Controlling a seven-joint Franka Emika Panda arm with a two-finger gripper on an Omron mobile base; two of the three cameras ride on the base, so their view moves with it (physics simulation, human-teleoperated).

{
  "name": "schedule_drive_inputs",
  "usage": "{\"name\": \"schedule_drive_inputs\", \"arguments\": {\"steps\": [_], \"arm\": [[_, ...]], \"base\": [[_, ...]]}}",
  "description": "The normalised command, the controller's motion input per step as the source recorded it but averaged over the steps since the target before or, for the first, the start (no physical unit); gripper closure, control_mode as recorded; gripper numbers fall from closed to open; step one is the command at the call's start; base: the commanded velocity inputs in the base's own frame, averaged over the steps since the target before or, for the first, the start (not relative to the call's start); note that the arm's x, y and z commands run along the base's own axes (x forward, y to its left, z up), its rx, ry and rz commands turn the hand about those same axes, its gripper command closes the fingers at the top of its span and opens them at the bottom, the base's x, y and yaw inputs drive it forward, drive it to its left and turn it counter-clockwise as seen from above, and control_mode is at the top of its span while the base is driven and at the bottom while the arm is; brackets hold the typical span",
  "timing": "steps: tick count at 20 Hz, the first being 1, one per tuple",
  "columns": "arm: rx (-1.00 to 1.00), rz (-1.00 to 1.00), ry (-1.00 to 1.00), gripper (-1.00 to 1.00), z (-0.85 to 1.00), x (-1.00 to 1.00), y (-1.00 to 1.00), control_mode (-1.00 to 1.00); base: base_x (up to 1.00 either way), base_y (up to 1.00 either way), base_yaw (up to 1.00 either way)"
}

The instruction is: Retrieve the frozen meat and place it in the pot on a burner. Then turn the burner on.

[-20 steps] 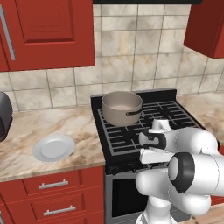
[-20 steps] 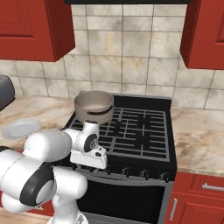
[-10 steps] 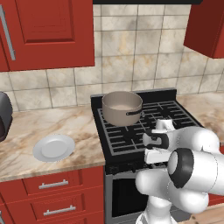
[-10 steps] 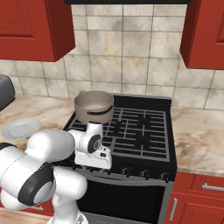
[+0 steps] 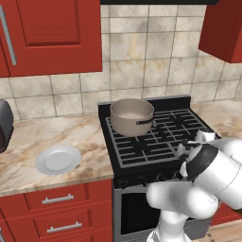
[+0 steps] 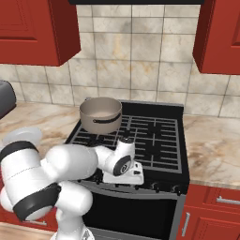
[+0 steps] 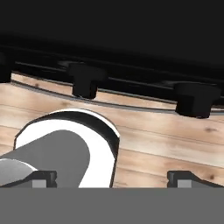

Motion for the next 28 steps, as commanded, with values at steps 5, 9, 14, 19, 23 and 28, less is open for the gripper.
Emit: {"name": "schedule_drive_inputs", "arguments": {"steps": [5,9,14,19,23,28], "arm": [[0.09,0.27,-0.33,-1.00,0.00,0.02,-0.81,-1.00],[0.18,0.22,-0.57,-1.00,0.00,0.00,-0.45,-1.00],[0.12,0.01,-0.29,-1.00,-0.04,-0.04,-0.03,-1.00],[0.12,-0.16,-0.26,-1.00,-0.07,0.00,0.02,-1.00],[0.18,-0.28,-0.25,-1.00,0.00,0.00,0.01,-1.00],[0.13,-0.26,-0.24,-1.00,0.00,-0.14,0.26,-1.00]], "base": [[0.00,0.00,0.00],[0.00,0.00,0.00],[0.00,0.00,0.00],[0.00,0.00,0.00],[0.00,0.00,0.00],[0.00,0.00,0.00]]}}
